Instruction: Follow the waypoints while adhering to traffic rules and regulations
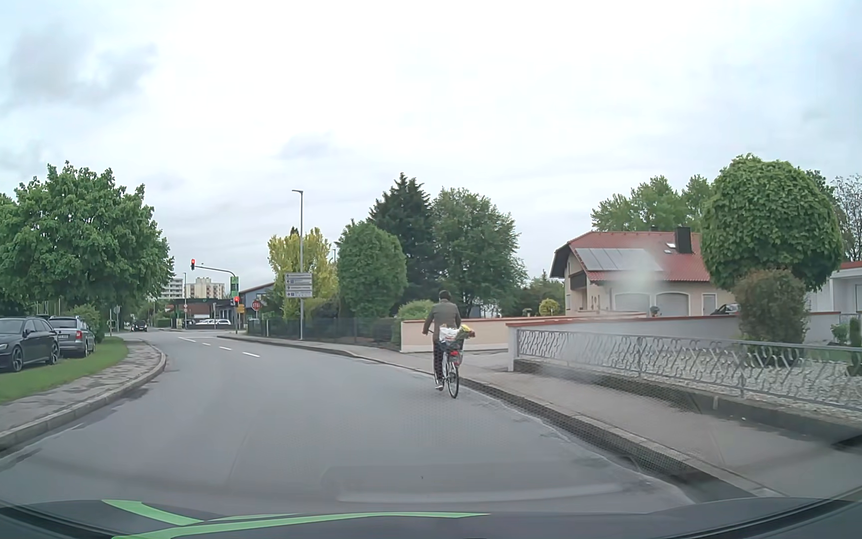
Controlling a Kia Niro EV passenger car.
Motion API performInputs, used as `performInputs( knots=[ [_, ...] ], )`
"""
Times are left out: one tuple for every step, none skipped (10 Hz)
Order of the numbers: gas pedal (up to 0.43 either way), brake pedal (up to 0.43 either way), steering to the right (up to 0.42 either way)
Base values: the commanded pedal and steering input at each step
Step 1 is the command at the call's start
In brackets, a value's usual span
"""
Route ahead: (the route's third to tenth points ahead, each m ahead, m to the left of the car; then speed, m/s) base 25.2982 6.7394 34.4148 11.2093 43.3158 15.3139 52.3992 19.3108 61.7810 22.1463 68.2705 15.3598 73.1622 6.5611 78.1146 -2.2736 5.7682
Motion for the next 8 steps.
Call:
performInputs(
  knots=[
    [0.000,0.177,-0.063],
    [0.000,0.171,-0.064],
    [0.000,0.165,-0.064],
    [0.000,0.159,-0.064],
    [0.000,0.152,-0.065],
    [0.000,0.152,-0.068],
    [0.000,0.140,-0.070],
    [0.000,0.134,-0.070]
  ],
)
